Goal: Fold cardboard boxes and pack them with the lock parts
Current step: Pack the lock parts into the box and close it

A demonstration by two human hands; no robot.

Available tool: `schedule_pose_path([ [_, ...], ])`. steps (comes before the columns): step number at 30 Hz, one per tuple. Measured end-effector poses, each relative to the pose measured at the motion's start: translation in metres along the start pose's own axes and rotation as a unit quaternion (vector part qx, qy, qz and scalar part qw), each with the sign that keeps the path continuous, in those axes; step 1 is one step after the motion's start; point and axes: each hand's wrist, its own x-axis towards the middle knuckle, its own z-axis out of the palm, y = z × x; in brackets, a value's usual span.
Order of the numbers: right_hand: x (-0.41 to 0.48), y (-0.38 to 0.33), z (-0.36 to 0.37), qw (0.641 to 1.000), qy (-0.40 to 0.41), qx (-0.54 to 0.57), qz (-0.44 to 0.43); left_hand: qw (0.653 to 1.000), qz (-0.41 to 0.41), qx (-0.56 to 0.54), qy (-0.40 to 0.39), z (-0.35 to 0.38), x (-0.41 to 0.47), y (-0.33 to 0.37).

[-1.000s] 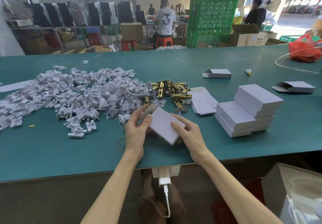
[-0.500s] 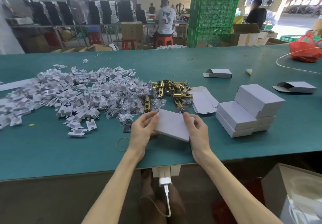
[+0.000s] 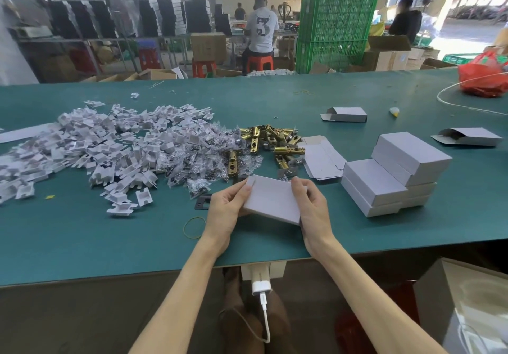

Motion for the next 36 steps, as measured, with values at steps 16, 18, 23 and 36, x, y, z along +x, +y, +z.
schedule_pose_path([
  [16, -0.0017, 0.0009, -0.0009, 0.998, -0.039, -0.038, -0.022, 0.999, 0.011, 0.033, 0.037, -0.0018, 0.0011, -0.0020],
  [18, -0.0019, 0.0009, -0.0007, 0.998, -0.043, -0.042, -0.022, 0.998, 0.008, 0.049, 0.029, -0.0016, 0.0015, -0.0022],
  [23, -0.0014, 0.0022, 0.0009, 0.997, -0.041, -0.061, -0.020, 0.998, 0.006, 0.061, 0.015, -0.0015, -0.0005, -0.0029],
  [36, 0.0002, 0.0014, 0.0034, 0.995, -0.043, -0.091, -0.025, 0.993, 0.005, 0.081, -0.082, -0.0059, 0.0038, -0.0065],
])
